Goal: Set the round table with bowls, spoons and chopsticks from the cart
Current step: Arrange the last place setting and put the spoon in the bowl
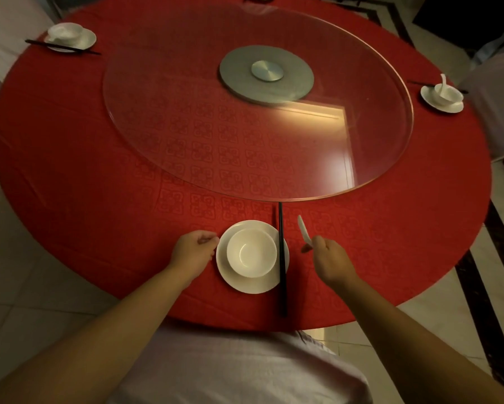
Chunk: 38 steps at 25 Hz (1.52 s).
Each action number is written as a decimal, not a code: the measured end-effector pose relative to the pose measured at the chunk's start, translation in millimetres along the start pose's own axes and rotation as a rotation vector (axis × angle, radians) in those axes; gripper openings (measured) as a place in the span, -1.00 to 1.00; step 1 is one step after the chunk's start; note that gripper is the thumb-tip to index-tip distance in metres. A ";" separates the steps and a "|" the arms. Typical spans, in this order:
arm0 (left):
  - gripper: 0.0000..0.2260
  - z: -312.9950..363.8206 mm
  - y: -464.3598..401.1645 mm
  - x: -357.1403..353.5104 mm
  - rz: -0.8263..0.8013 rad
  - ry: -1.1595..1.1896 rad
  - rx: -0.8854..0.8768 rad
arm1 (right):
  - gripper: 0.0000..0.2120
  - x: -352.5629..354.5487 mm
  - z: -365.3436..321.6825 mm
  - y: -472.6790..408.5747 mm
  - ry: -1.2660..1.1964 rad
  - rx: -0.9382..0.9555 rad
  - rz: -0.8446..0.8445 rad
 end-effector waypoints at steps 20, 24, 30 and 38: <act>-0.66 4.2 12.3 -29.6 -0.117 0.204 0.108 | -0.86 -57.2 -40.0 5.7 0.250 0.148 -0.097; -0.64 5.8 13.9 -32.7 -0.125 0.199 0.105 | -0.90 -55.9 -38.5 3.5 0.219 0.140 -0.049; -0.64 8.0 14.3 -33.1 -0.111 0.189 0.101 | -0.95 -54.1 -31.6 0.4 0.174 0.094 -0.014; -0.66 9.3 13.8 -30.3 -0.068 0.202 0.081 | -0.83 -54.9 -23.5 0.2 -0.086 -0.022 -0.041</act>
Point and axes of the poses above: each hand's wrist, its own y-axis away from the middle knuckle, its own x-axis out of the back of the hand, z = x × y, the point moved 4 cm from there along -y, towards the middle knuckle, and after that the axes turned 13 degrees about -x, right-handed, at the moved point
